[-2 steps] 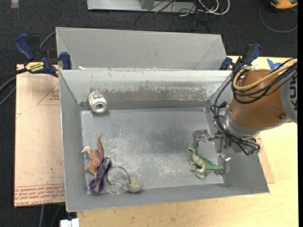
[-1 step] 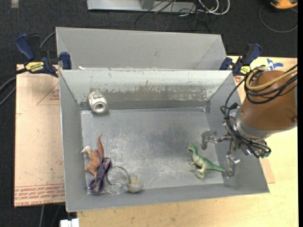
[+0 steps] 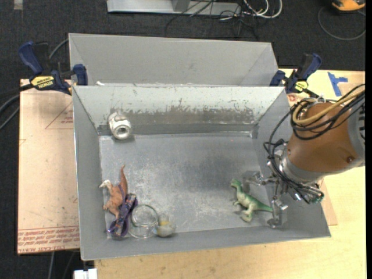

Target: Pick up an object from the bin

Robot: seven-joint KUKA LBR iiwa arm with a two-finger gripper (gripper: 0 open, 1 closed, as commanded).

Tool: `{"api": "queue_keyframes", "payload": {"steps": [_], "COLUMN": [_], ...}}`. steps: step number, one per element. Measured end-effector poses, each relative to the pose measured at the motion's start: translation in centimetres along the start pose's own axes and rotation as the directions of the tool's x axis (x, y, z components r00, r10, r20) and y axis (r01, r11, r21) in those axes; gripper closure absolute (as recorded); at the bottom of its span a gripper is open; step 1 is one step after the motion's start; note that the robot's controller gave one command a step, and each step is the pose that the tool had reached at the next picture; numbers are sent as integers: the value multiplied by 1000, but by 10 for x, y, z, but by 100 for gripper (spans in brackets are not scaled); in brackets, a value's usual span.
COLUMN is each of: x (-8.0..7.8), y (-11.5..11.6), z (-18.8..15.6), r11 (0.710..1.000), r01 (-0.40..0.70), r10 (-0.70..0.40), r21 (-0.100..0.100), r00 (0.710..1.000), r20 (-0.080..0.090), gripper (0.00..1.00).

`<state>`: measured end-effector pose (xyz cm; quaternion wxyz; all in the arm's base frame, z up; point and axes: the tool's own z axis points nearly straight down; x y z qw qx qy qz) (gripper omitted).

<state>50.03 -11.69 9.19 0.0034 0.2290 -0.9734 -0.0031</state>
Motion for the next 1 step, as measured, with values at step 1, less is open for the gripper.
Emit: {"api": "queue_keyframes", "payload": {"steps": [1], "x": [-34], "y": [39], "z": [22], "r11": [999], "r01": [-51], "r10": [51], "r21": [4], "r00": [999], "r20": [7], "gripper": [0]}}
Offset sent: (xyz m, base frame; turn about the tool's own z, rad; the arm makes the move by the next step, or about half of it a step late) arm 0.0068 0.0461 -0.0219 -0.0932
